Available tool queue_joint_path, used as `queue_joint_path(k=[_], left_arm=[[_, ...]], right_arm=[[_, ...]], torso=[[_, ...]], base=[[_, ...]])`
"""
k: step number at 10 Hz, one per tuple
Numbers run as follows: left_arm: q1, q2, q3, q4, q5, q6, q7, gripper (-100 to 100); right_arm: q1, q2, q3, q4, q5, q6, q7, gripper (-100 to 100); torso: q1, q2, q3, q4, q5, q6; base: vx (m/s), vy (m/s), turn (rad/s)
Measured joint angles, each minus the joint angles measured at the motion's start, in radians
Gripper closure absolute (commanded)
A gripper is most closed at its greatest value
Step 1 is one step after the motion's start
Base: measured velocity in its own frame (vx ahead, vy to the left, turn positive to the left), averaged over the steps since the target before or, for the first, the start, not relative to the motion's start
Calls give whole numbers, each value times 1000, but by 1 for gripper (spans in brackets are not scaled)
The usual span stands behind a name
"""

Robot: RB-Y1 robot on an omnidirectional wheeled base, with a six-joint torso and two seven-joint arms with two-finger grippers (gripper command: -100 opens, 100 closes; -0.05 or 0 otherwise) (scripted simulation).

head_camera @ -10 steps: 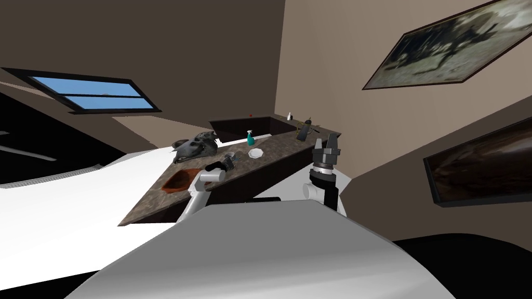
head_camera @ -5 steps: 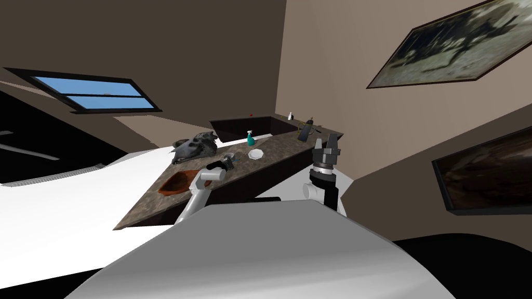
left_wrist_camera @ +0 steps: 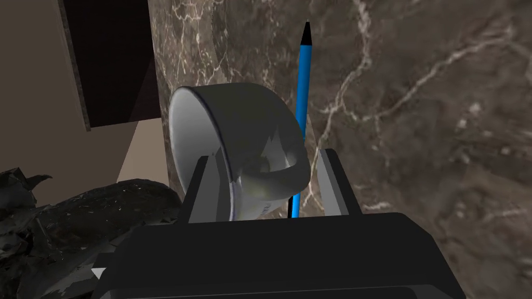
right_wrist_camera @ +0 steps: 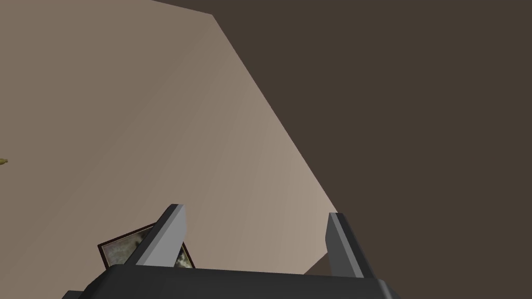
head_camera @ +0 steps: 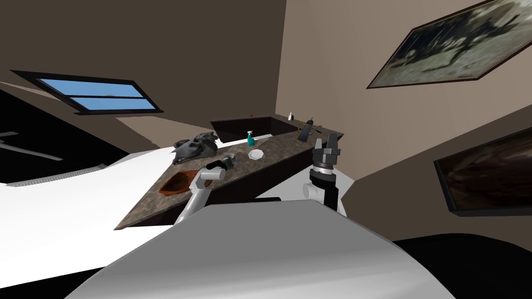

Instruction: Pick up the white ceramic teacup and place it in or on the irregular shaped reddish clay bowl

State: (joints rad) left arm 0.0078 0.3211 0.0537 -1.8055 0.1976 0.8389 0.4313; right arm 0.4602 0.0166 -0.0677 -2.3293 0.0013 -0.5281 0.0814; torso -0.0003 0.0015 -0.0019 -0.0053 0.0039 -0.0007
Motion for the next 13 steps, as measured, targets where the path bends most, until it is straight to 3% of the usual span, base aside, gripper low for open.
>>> queue_joint_path(k=[1,2,3,4,5,6,9,13], left_arm=[[0,0,0,0,0,0,0,100],[0,0,0,0,0,-1,-1,0],[0,0,0,0,0,-1,-1,100],[8,3,-2,-14,4,13,3,100],[9,3,-3,-16,4,17,4,0],[9,3,-3,-15,4,17,3,100],[-8,27,-8,-76,23,26,16,100],[-3,69,-15,-163,54,59,41,100]], right_arm=[[0,0,0,0,0,0,0,0],[0,0,0,0,0,0,0,0],[0,0,0,0,0,0,0,0],[0,0,0,0,0,0,0,0],[0,0,0,0,0,0,0,0],[0,0,0,0,0,0,0,0],[0,0,0,0,0,0,0,0],[0,0,0,0,0,0,0,0]], torso=[[0,0,0,0,0,0],[0,0,0,0,0,0],[0,0,0,0,0,0],[1,0,0,0,0,0],[1,0,0,0,0,0],[0,0,0,0,0,0],[-3,13,8,4,-1,0],[2,7,5,3,-1,-1]], base=[[0,0,0],[0,0,0],[-2,5,-20],[0,0,0],[0,0,0],[-127,-20,-2],[-153,-25,-16],[-63,35,-14]])
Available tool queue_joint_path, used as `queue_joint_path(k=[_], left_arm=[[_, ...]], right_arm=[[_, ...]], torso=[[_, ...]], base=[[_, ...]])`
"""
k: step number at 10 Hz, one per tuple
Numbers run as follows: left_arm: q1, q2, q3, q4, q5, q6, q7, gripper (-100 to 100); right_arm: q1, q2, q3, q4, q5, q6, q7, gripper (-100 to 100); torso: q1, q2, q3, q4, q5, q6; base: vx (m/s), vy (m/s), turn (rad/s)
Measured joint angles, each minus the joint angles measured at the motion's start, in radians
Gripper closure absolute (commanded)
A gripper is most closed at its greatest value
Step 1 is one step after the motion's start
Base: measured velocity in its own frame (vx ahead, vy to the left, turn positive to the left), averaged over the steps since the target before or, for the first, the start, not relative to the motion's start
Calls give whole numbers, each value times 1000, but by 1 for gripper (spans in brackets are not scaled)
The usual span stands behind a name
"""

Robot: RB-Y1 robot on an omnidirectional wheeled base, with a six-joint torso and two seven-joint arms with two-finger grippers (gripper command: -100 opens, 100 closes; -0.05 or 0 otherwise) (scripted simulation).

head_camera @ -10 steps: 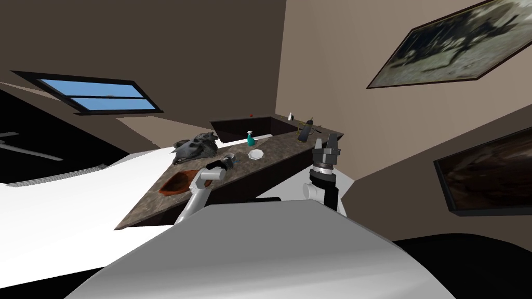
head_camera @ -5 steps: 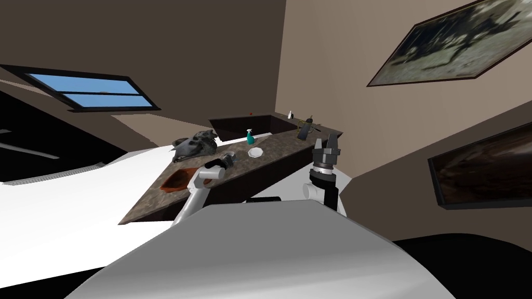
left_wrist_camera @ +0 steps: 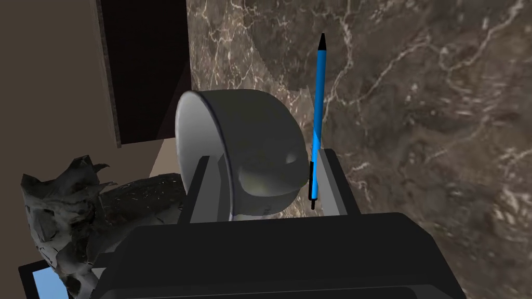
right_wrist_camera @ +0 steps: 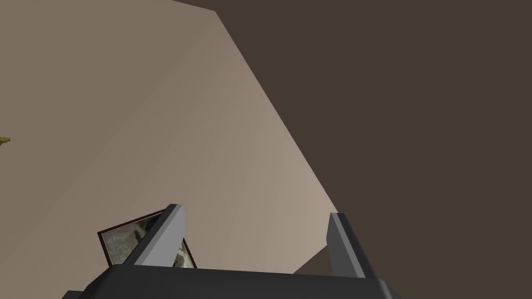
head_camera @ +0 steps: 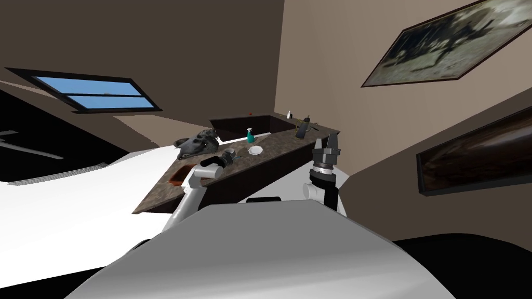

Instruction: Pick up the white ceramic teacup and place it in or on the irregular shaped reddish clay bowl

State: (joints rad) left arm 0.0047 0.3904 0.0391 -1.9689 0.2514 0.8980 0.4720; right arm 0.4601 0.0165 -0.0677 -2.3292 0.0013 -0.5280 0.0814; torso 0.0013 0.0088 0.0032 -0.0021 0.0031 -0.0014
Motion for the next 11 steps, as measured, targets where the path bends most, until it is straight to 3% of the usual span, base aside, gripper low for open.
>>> queue_joint_path(k=[11], left_arm=[[28,120,-1,-260,78,136,96,100]], right_arm=[[0,0,0,0,0,0,0,0]], torso=[[1,0,0,1,0,-1]], base=[[-44,48,13]])
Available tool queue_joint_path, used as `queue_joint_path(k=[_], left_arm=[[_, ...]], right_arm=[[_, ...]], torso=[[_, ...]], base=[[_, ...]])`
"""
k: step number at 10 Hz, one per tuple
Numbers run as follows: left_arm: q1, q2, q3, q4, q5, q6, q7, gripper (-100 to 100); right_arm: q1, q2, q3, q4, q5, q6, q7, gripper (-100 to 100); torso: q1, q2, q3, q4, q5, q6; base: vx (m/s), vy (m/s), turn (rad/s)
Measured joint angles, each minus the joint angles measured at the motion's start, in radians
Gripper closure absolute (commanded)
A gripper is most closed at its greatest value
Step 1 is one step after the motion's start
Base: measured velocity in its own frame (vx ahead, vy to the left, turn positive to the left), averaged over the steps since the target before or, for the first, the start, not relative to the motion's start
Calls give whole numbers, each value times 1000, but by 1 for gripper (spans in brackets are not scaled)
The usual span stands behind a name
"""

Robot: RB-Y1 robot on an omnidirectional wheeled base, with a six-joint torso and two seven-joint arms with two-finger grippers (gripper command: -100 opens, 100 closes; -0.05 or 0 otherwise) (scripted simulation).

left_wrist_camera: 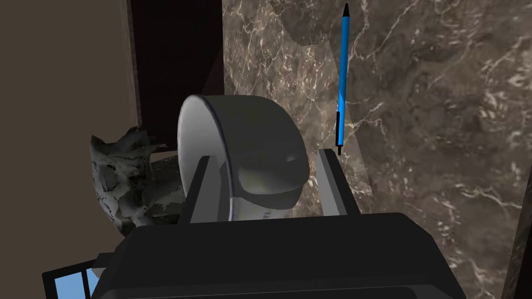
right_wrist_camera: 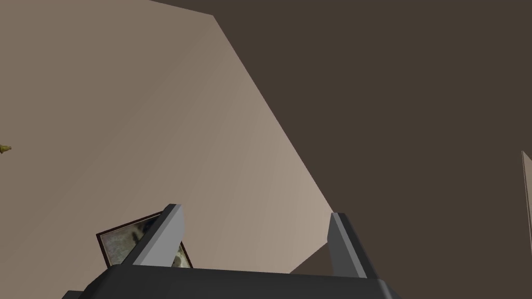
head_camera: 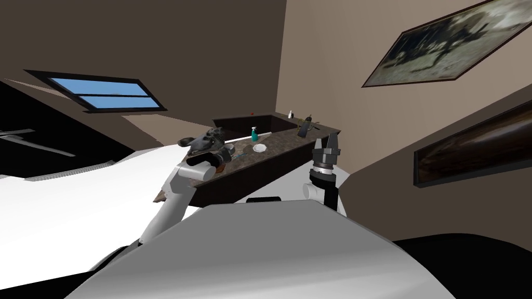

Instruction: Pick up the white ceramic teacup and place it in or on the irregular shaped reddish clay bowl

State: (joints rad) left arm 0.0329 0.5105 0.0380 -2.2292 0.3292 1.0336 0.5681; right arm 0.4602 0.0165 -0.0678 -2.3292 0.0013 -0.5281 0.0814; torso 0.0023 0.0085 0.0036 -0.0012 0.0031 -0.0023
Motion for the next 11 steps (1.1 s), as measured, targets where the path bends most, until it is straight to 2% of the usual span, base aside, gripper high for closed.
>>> queue_joint_path(k=[4,7,10,11], left_arm=[[9,23,31,-83,-2,63,43,100],[28,29,89,-100,-16,119,68,100],[55,18,119,-121,-46,168,87,100],[66,19,139,-119,-48,182,91,100]], right_arm=[[0,0,0,0,0,0,0,0],[0,0,0,0,0,0,0,0],[0,0,0,0,0,0,0,0],[0,0,0,0,0,0,0,0]], torso=[[2,-1,0,0,1,-2],[3,-6,-3,-1,2,-2],[1,-6,-3,-1,2,-1],[1,-6,-3,-1,2,-2]], base=[[-9,51,141],[63,41,170],[67,17,146],[83,18,152]])
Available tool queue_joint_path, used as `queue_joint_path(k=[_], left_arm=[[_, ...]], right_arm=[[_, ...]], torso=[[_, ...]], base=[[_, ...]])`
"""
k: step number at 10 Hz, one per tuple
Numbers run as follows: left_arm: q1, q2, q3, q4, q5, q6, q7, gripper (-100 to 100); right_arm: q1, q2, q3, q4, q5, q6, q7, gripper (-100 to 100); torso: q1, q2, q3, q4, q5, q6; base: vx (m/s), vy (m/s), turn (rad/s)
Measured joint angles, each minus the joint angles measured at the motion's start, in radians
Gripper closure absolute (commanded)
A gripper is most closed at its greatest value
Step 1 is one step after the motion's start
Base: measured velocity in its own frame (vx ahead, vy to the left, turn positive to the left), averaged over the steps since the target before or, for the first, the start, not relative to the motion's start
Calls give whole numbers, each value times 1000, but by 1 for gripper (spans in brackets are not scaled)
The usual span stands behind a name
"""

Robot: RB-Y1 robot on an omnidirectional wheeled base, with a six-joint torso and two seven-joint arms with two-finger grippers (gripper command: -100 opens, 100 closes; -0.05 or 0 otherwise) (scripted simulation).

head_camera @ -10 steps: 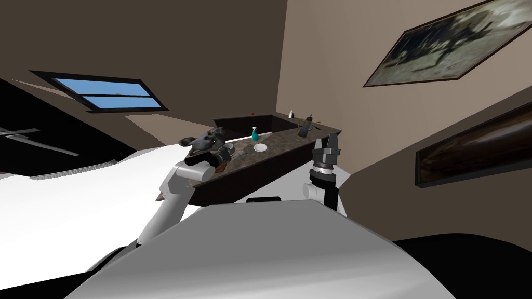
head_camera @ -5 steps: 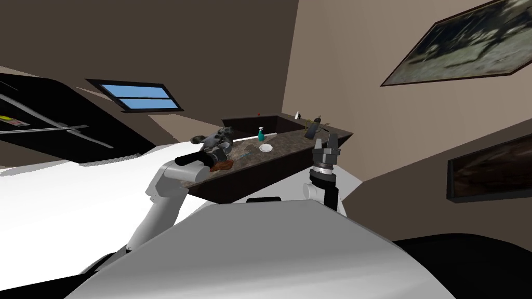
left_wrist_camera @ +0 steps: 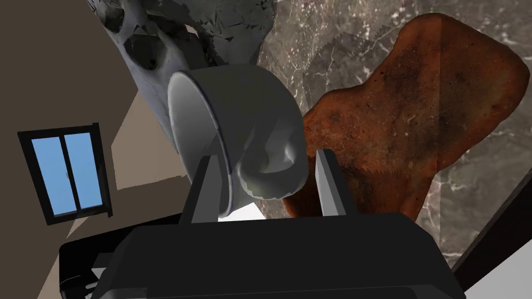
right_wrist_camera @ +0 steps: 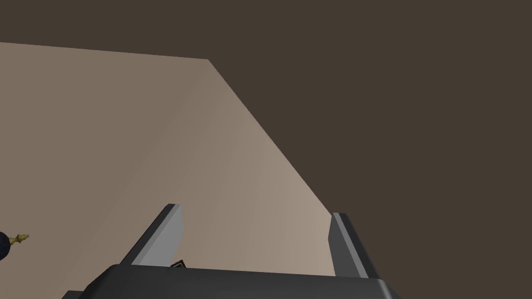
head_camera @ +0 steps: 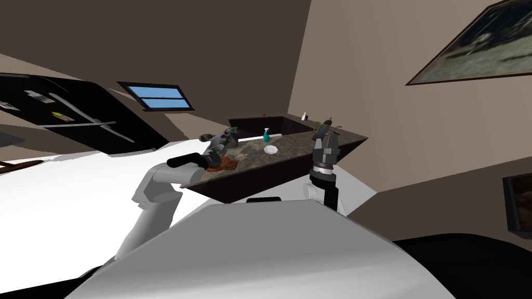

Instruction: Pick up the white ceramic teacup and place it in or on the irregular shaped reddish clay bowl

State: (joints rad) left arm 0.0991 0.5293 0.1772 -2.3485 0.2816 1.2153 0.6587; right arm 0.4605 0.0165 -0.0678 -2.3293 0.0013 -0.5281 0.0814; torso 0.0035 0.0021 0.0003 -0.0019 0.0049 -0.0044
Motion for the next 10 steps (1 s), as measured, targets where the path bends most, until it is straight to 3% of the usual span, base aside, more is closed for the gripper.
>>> queue_joint_path(k=[3,4,8,9,10], left_arm=[[20,-7,41,-13,-23,56,16,100],[21,-7,44,-14,-24,61,17,-100],[21,-7,44,-13,-24,61,17,-100],[21,-7,44,-13,-24,61,17,0],[21,-7,44,-13,-24,61,17,-100]], right_arm=[[0,0,0,0,0,0,0,0],[0,0,0,0,0,0,0,0],[0,0,0,0,0,0,0,0],[0,0,0,0,0,0,0,0],[0,0,0,0,0,0,0,0]], torso=[[-2,1,1,1,-1,2],[-3,3,2,1,-1,3],[-4,5,3,1,-1,3],[-4,5,3,1,-1,3],[-4,5,3,1,-1,3]], base=[[48,2,83],[0,0,0],[0,0,0],[0,0,0],[30,14,-42]])
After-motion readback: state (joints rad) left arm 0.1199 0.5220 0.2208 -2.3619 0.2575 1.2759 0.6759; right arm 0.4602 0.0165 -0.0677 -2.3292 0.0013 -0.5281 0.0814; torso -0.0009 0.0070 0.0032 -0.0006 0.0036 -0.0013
